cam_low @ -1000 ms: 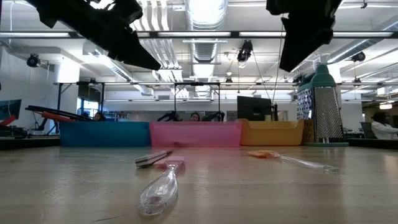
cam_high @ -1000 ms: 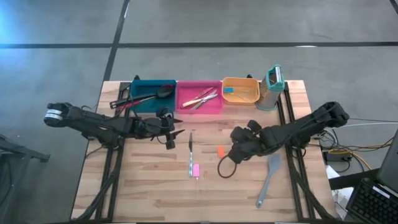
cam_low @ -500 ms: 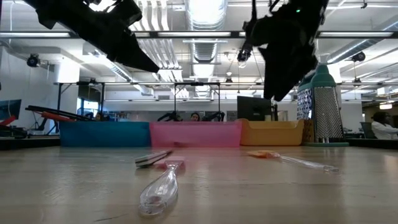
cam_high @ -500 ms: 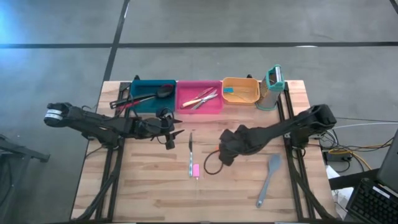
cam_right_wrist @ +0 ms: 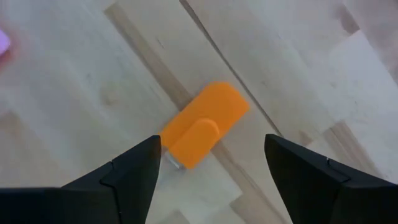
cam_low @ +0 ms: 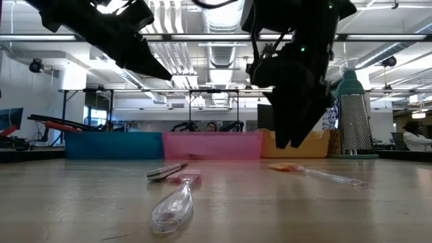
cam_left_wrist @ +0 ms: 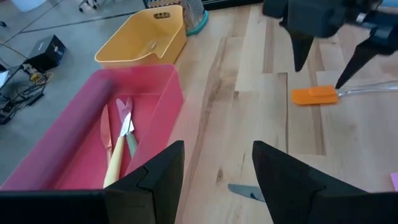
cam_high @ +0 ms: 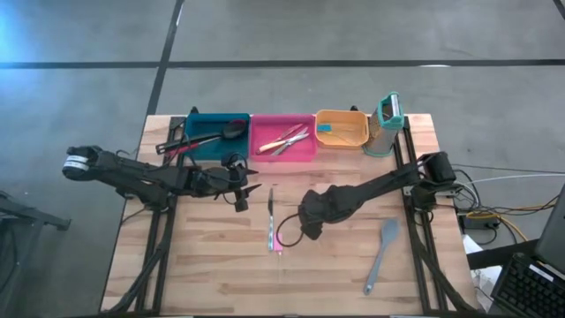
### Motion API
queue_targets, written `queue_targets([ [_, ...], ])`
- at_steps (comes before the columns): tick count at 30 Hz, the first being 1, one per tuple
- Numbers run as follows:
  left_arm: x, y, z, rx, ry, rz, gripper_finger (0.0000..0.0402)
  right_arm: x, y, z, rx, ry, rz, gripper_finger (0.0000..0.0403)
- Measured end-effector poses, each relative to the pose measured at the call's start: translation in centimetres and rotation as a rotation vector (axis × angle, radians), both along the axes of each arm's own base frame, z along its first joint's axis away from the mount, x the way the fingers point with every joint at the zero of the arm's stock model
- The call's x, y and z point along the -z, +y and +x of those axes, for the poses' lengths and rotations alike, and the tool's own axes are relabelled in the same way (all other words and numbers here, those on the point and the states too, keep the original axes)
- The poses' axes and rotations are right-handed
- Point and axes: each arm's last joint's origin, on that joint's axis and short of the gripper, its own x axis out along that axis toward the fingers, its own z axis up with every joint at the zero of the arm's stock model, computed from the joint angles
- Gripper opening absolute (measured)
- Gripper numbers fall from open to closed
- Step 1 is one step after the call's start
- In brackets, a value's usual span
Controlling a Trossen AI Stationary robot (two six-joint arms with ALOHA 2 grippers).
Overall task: Pick & Place Kitchen Items
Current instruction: Put the orange spatula into the yellow bin
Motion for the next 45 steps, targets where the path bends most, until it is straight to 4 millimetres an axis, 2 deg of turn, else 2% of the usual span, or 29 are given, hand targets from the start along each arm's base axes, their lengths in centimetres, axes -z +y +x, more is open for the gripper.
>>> queue_targets([
  [8,0.0,0.0,0.0,0.0,0.003,0.001,0.0195,2.6,-0.5,0.9,0.028,0.036,-0.001,0.0261],
  [16,0.1,0.1,0.0,-0.003,0.01,0.0,0.0195,4.0,-0.3,1.5,0.054,0.04,0.02,0.0231],
  [20,0.1,0.1,-0.1,-0.005,0.012,0.0,0.0195,3.7,-0.3,1.5,0.05,0.028,0.025,0.0183],
  [26,0.1,0.1,0.0,-0.005,0.011,0.0,0.0195,2.9,-0.4,1.3,0.013,0.021,0.029,0.0067],
  [29,0.1,0.1,0.0,-0.005,0.011,0.0,0.0195,2.6,-0.5,1.1,-0.012,0.029,0.041,0.006],
  [30,0.1,0.1,0.0,-0.005,0.011,0.0,0.0195,2.4,-0.5,1.1,-0.016,0.025,0.051,0.0036],
  [32,0.1,0.1,0.0,-0.005,0.011,-0.001,0.0195,1.7,-0.5,0.8,-0.036,0.022,0.067,0.0015],
  [35,0.1,0.1,0.0,-0.005,0.011,-0.001,0.0195,0.5,-0.7,0.2,-0.054,0.042,0.068,0.0012],
  [41,0.1,0.1,0.0,-0.007,0.009,-0.001,0.0195,-4.1,-1.9,-1.1,-0.066,-0.048,-0.004,0.0012],
  [45,0.1,0.2,0.0,-0.008,0.009,-0.002,0.0195,-7.4,-3.7,-2.8,-0.06,-0.098,-0.101,0.0012],
])
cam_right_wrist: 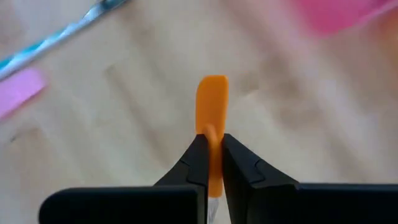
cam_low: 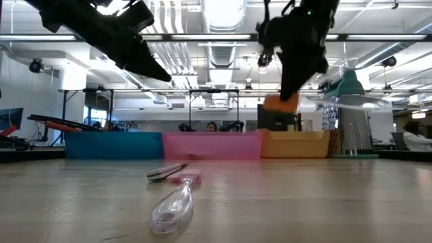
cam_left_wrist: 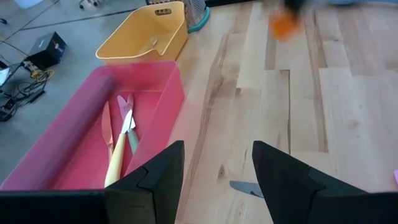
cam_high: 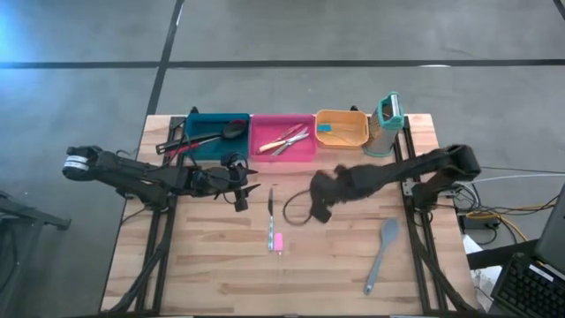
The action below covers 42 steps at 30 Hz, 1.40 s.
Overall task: Pick & Place Kitchen Items
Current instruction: Put the orange spatula into the yellow bin
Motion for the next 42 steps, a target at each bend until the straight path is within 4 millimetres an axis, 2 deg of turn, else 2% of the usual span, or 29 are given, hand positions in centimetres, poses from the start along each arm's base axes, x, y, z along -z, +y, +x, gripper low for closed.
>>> queue_targets([
  [7,0.0,0.0,0.0,-0.001,-0.001,-0.001,0.0195,-4.6,-5.3,-3.1,0.014,-0.047,-0.235,0.0012],
  [14,-0.1,0.1,0.0,-0.005,-0.01,-0.001,0.0195,-5.9,-11.6,-4.4,-0.017,0.014,-0.398,0.0012],
  [21,-0.2,0.1,0.1,-0.007,-0.02,-0.002,0.0195,-4.9,-17.5,-4.9,-0.034,0.1,-0.463,0.0012],
  [27,-0.2,0.3,0.1,-0.014,-0.022,-0.001,0.0195,-2.9,-21.3,-4.7,-0.081,0.11,-0.426,0.0012],
  [36,-0.2,0.6,0.1,-0.026,-0.022,-0.001,0.0195,1.0,-25.0,-4.0,-0.123,0.235,-0.397,0.0012],
  [42,0.4,0.9,-0.1,-0.038,-0.011,-0.001,0.0195,2.6,-26.7,-3.0,-0.138,0.255,-0.363,0.0012],
])
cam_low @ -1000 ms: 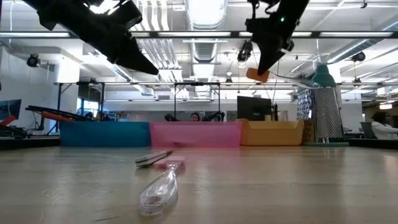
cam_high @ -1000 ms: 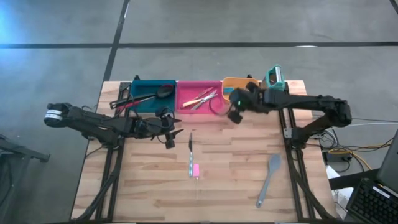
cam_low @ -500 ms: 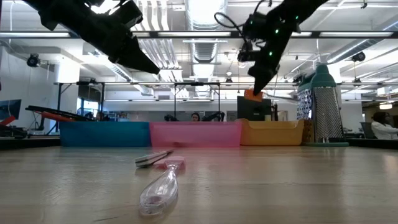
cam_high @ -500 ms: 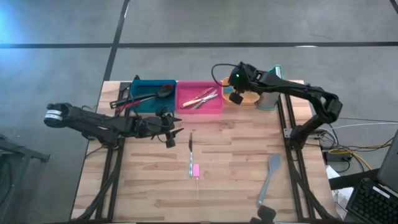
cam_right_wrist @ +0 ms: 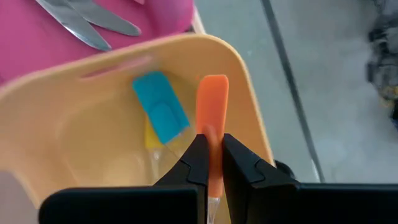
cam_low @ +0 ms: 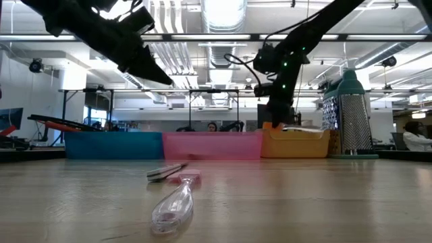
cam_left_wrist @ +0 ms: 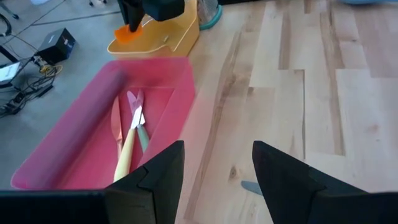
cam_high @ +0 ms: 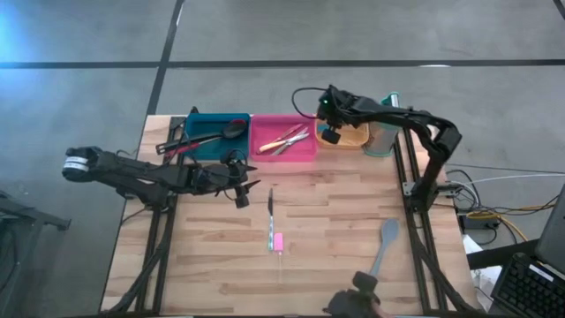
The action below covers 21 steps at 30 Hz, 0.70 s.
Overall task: Pick & Place Kitchen Items
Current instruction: Put the orange spatula into the yellow bin
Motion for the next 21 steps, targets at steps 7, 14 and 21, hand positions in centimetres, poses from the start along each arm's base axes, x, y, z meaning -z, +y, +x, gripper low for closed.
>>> queue_targets([
  [7,0.8,0.5,-0.3,-0.025,0.013,-0.002,0.0195,2.0,-1.2,0.5,-0.001,0.005,0.065,0.0013],
  [14,0.6,0.6,-0.2,-0.028,-0.011,-0.001,0.0195,3.7,-1.9,0.2,0.004,-0.001,0.135,0.0013],
  [21,0.4,0.6,-0.1,-0.025,-0.031,-0.002,0.0195,5.8,-2.4,0.4,0.01,0.037,0.164,0.0013],
])
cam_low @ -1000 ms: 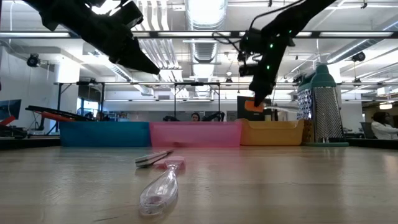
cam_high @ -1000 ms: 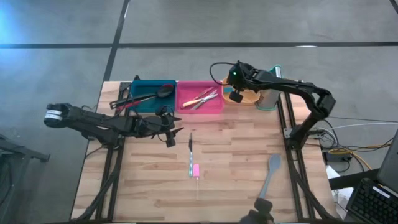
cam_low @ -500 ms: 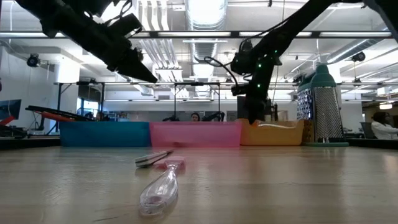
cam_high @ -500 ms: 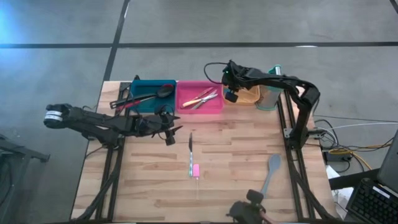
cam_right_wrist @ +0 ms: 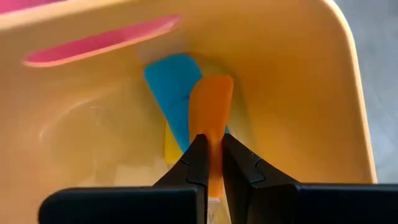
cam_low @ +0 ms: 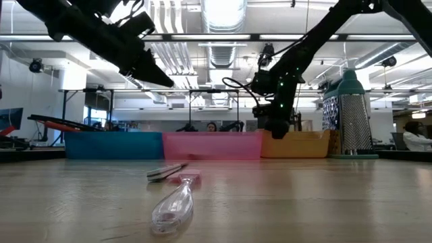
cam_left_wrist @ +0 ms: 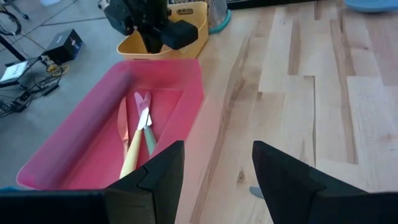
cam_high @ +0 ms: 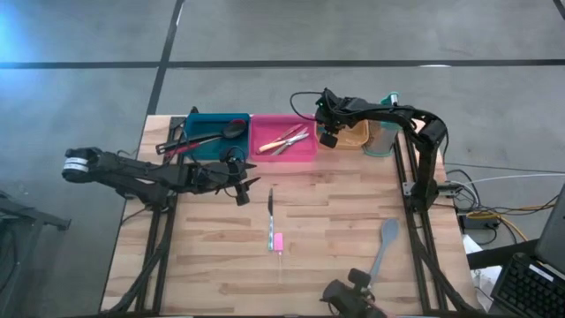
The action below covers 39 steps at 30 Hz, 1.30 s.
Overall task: Pick & Place Kitchen Items
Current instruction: Put the orange spatula into the yellow bin, then put the gray serving spoon into the blue bin
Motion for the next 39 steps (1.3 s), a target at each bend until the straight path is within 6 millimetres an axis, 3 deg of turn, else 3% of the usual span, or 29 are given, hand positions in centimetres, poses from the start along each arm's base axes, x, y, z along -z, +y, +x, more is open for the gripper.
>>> queue_targets([
  [5,0.0,0.0,0.0,0.001,0.0,0.0,0.0195,-0.3,0.0,-0.1,0.005,-0.013,-0.008,0.0028],
  [15,0.0,0.0,0.0,0.003,0.001,0.003,0.0195,-2.5,0.5,-0.5,0.02,-0.054,-0.04,0.0143],
  [21,0.0,0.0,0.0,0.005,0.0,0.002,0.0195,-3.8,0.7,-0.6,0.067,-0.031,0.002,0.0186],
  [30,0.0,0.0,0.0,0.007,0.001,0.003,0.0195,-7.3,1.8,0.6,0.111,-0.048,0.027,0.0198],
  [39,0.0,0.0,0.0,0.007,0.001,0.0,0.0195,-12.1,5.8,0.7,0.063,-0.159,-0.024,0.0178],
])
